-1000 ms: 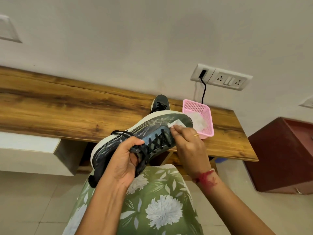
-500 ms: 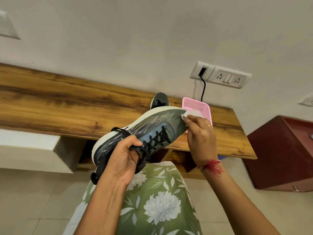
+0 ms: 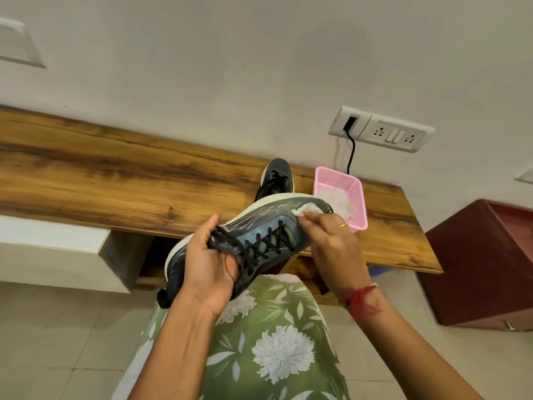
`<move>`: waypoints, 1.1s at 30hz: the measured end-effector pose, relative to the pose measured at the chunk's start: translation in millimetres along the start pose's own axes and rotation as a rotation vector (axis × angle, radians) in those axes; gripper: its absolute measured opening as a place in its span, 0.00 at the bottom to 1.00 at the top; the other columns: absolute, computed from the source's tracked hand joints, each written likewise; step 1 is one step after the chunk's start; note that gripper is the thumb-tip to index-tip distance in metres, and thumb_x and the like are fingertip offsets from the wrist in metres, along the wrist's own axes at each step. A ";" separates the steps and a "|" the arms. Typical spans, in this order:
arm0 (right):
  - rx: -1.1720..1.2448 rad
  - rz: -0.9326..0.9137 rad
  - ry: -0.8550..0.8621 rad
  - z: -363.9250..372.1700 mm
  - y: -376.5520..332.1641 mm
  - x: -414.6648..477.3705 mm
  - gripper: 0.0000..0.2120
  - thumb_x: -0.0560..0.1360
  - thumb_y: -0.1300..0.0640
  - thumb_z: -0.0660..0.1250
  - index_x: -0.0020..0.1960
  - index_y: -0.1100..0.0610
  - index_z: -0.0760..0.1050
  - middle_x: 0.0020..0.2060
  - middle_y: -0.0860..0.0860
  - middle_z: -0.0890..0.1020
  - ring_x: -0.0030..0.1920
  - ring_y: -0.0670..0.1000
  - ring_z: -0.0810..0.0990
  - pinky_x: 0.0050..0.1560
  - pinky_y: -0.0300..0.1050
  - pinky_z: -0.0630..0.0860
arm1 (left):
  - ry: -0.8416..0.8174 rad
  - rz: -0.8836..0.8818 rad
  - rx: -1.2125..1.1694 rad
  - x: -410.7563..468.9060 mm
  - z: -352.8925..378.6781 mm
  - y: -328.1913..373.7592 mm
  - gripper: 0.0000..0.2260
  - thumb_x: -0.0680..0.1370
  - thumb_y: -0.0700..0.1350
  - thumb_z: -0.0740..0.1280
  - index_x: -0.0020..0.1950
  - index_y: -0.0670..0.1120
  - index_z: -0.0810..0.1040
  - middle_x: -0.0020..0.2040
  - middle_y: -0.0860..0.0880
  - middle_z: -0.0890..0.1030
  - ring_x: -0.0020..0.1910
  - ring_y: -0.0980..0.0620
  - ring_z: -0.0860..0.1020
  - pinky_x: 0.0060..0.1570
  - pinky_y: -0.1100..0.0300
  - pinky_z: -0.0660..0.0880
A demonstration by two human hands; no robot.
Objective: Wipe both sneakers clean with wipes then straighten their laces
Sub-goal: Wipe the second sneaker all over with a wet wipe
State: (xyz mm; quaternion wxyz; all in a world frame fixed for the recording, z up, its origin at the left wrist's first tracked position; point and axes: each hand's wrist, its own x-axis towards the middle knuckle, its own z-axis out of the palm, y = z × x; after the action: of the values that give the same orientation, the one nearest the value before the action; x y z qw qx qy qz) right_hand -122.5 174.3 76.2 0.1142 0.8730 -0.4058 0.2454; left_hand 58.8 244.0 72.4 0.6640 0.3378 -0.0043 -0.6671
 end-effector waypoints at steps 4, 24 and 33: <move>0.078 0.233 0.184 -4.3 11.9 13.4 0.15 0.67 0.73 0.70 0.53 0.64 0.80 0.47 0.59 0.82 0.46 0.60 0.80 0.44 0.50 0.78 | -0.005 -0.089 -0.115 -6.3 9.9 -2.6 0.28 0.80 0.59 0.56 0.66 0.37 0.74 0.61 0.38 0.79 0.60 0.44 0.79 0.59 0.52 0.76; 0.053 0.073 0.045 5.0 -8.5 2.1 0.14 0.67 0.70 0.70 0.52 0.63 0.80 0.47 0.58 0.83 0.45 0.57 0.81 0.44 0.45 0.77 | 0.039 -0.032 0.058 1.7 3.2 1.1 0.16 0.73 0.40 0.65 0.60 0.41 0.74 0.49 0.40 0.80 0.41 0.47 0.79 0.34 0.62 0.78; 0.212 0.171 0.062 16.5 -20.9 8.3 0.14 0.68 0.72 0.69 0.52 0.63 0.81 0.47 0.56 0.83 0.46 0.53 0.81 0.50 0.41 0.75 | 0.051 -0.050 -0.073 5.2 1.7 4.1 0.12 0.69 0.40 0.66 0.51 0.42 0.75 0.47 0.42 0.80 0.40 0.49 0.79 0.38 0.63 0.79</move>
State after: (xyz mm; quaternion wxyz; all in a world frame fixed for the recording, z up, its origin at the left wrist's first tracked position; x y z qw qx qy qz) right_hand -96.5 175.8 66.5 0.0126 0.8344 -0.4467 0.3225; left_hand 62.2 238.2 73.3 0.6591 0.3301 0.0455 -0.6742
